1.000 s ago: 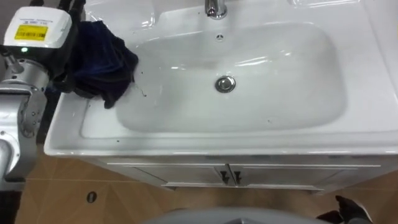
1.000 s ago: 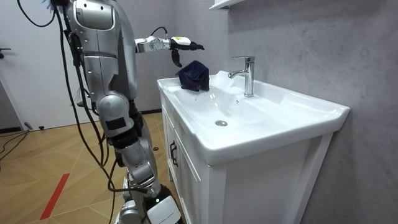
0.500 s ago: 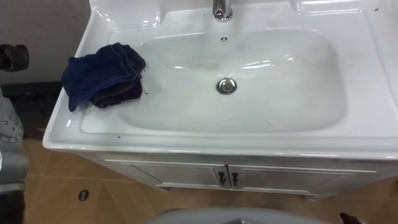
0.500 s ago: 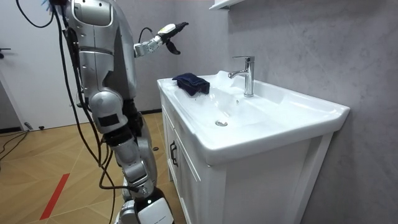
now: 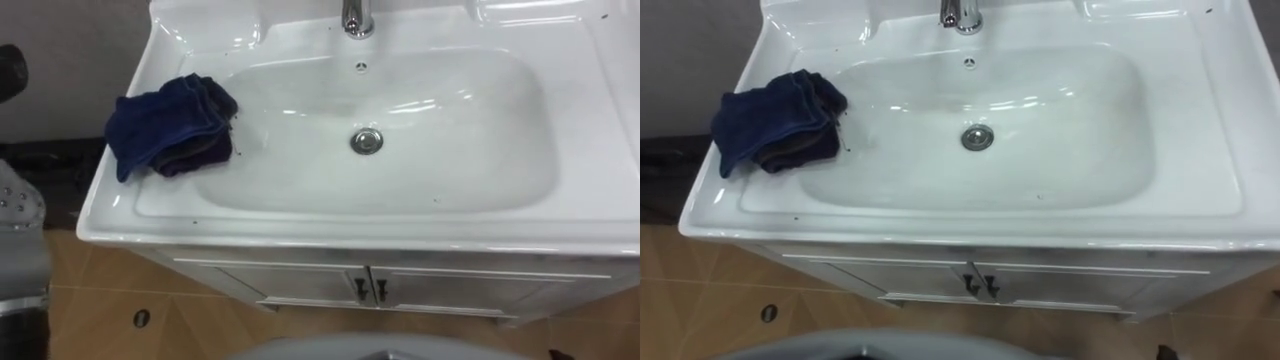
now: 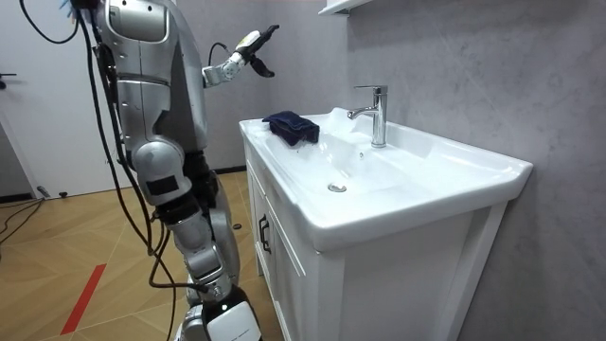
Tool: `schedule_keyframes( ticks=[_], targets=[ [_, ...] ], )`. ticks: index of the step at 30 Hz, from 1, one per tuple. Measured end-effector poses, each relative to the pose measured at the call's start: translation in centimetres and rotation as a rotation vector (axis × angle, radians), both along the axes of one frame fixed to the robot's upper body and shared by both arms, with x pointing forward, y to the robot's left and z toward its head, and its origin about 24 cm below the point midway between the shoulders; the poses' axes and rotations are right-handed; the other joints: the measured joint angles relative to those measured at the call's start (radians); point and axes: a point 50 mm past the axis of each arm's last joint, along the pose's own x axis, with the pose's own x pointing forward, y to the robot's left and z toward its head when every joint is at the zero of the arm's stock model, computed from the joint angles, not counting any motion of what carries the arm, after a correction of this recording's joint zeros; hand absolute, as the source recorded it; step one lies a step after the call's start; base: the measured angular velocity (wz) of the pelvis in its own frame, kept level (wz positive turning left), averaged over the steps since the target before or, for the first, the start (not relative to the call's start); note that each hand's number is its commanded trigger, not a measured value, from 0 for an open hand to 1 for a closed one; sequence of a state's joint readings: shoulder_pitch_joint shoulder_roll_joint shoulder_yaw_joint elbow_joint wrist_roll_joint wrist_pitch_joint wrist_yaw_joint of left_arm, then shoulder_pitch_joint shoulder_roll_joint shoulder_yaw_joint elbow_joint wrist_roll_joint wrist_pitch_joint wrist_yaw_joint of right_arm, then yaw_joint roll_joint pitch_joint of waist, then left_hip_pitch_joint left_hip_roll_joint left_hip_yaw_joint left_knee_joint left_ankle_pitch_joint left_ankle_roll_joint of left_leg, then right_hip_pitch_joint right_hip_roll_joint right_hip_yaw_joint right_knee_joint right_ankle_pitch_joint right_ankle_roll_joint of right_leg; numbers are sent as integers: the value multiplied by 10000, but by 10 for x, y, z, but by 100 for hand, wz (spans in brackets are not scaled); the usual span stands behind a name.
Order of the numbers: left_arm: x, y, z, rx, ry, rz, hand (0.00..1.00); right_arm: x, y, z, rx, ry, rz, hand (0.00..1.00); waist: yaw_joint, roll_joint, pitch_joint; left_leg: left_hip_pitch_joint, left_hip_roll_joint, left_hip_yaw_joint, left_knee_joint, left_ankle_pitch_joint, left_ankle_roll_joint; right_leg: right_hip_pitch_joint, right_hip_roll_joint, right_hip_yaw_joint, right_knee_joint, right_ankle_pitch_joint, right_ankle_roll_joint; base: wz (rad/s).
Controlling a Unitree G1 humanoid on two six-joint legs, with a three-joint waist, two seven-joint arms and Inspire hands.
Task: Wipe basin
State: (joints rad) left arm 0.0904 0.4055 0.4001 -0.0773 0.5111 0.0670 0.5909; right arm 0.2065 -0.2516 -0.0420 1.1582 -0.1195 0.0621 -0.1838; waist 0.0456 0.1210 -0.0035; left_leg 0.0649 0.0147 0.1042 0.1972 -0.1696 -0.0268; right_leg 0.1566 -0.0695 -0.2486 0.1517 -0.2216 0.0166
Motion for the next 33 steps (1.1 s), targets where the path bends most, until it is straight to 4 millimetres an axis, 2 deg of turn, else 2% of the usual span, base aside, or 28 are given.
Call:
schedule_keyframes(
  ticks=[5, 8, 10, 13, 14, 16, 18, 19, 20, 21, 24, 27, 29, 31, 33],
  targets=[
    [-31, 27, 2, -1189, -1792, 1401, 0, -4, 0, 0, -39, 58, -128, 0, 450, -24, -10, 29, -23, -8, -73, 0, 0, 1, -10, -24, -6, -15, 11, 1],
    [-58, 51, -11, -2635, -2791, 2741, 0, -5, -1, 0, -45, 49, -196, 0, 643, -63, -30, 37, -81, -151, -111, 1, 0, 21, -46, -117, 4, -36, 39, 6],
    [-81, 66, -33, -4575, -3506, 3911, 0, -6, -3, 1, -62, -97, -534, 0, 856, -106, -59, 50, -125, -162, -140, 1, 1, 20, -89, -148, 7, -60, 73, 4],
    [-104, 73, -63, -6574, -3972, 5130, 0, -7, -1, 1, 20, -170, -581, 0, 921, -240, -80, 109, -170, -181, -180, 0, 1, 59, -139, -154, 74, -125, 109, 5],
    [-117, 72, -84, -7460, -3830, 5865, 0, -4, 0, 2, 100, -345, -620, 0, 953, -273, -63, 111, -188, -193, -175, -3, 6, 63, -163, -189, 109, -140, 123, 8],
    [-140, 64, -120, -9217, -3819, 7153, 0, -3, 3, 1, 251, -392, -794, 0, 962, -382, -46, 99, -214, -300, -148, -68, 112, 35, -198, -291, 193, -241, 160, 13],
    [-156, 58, -144, -10546, -3833, 8116, 0, 0, 6, -1, 393, -335, -615, 0, 1022, -498, -85, 93, -227, -408, -137, -82, 128, 23, -205, -290, 216, -256, 167, 6],
    [-167, 51, -160, -11256, -3712, 8718, 0, -1, 7, -1, 449, -289, -568, 0, 1028, -592, -73, 69, -234, -495, -115, -96, 147, 15, -207, -331, 223, -256, 167, 5],
    [-173, 46, -168, -11554, -3567, 9045, 0, 0, 7, -1, 475, -290, -566, 0, 1037, -586, -88, 57, -240, -515, -111, -102, 154, 17, -212, -363, 226, -256, 169, 10],
    [-182, 38, -183, -12195, -3275, 9635, 0, 1, 7, -1, 535, -292, -599, 0, 996, -608, -108, 35, -252, -532, -111, -115, 172, 19, -217, -411, 228, -249, 181, 13],
    [-211, 9, -218, -13230, -1856, 10955, 0, -1, 8, -2, 548, -89, -584, 0, 966, -697, -79, -10, -299, -696, -89, -131, 201, 50, -253, -515, 227, -220, 224, 10],
    [-238, -20, -243, -14221, -515, 11737, 0, -5, 8, -2, 640, 179, -553, 0, 902, -710, -76, -6, -317, -718, -75, -141, 220, 66, -280, -560, 230, -212, 237, 3],
    [-255, -30, -251, -14596, 142, 12017, 0, -8, 8, -3, 773, 490, -315, 0, 880, -745, -79, 34, -302, -629, -81, -142, 219, 93, -279, -540, 233, -212, 237, -3],
    [-273, -42, -258, -14829, 1728, 11707, 0, -12, 9, -4, 952, 828, -166, 0, 844, -754, -69, 149, -300, -601, -118, -163, 227, 219, -280, -530, 190, -214, 239, -2],
    [-280, -49, -262, -14756, 3649, 10894, 0, -14, 10, -5, 1156, 1025, -62, 0, 743, -768, -56, 169, -302, -624, -94, -189, 227, 335, -279, -597, 177, -214, 242, 6]
  ],
)
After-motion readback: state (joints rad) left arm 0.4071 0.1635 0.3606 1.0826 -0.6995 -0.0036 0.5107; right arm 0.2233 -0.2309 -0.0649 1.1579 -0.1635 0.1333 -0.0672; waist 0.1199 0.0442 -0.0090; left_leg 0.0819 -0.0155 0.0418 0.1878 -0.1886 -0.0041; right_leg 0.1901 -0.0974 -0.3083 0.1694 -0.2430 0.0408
